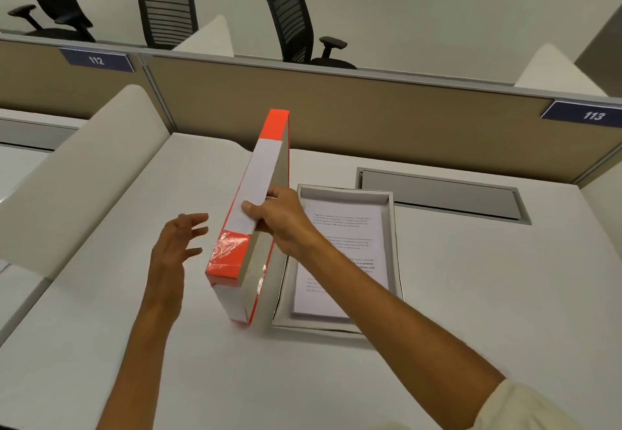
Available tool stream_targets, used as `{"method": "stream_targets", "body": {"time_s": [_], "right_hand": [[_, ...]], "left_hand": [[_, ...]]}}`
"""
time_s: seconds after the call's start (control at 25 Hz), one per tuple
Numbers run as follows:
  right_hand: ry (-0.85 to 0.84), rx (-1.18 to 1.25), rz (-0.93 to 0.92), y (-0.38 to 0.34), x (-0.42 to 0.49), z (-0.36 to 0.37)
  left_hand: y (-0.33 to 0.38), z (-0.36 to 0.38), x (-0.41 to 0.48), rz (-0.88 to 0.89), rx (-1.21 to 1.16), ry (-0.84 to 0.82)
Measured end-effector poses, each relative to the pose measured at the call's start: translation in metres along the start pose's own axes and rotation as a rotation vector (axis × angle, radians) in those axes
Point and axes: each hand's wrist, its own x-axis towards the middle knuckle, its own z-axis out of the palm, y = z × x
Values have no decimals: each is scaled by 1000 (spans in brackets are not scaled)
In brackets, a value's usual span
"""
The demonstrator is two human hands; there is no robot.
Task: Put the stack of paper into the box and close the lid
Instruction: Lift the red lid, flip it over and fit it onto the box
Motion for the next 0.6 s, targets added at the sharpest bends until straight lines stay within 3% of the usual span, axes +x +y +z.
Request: {"method": "stream_targets", "body": {"time_s": [0.12, 0.2, 0.28, 0.36, 0.48, 0.6], "right_hand": [[-24, 72, 54, -11, -14, -19], [-78, 156, 66, -19, -25, -32], [-158, 218, 69, -25, -37, -52], [-259, 218, 66, -26, -50, -77], [-332, 152, 39, -23, -67, -117], [-130, -99, 4, -11, -76, -150]], "left_hand": [[-41, 8, 25, -223, 70, -12], [-72, 13, 33, -423, 124, -113], [-92, 15, 34, -603, -32, -243], [-101, 19, 30, -711, -283, -263], [-100, 32, 26, -639, -344, -225], [-89, 48, 27, -457, -231, -236]]}}
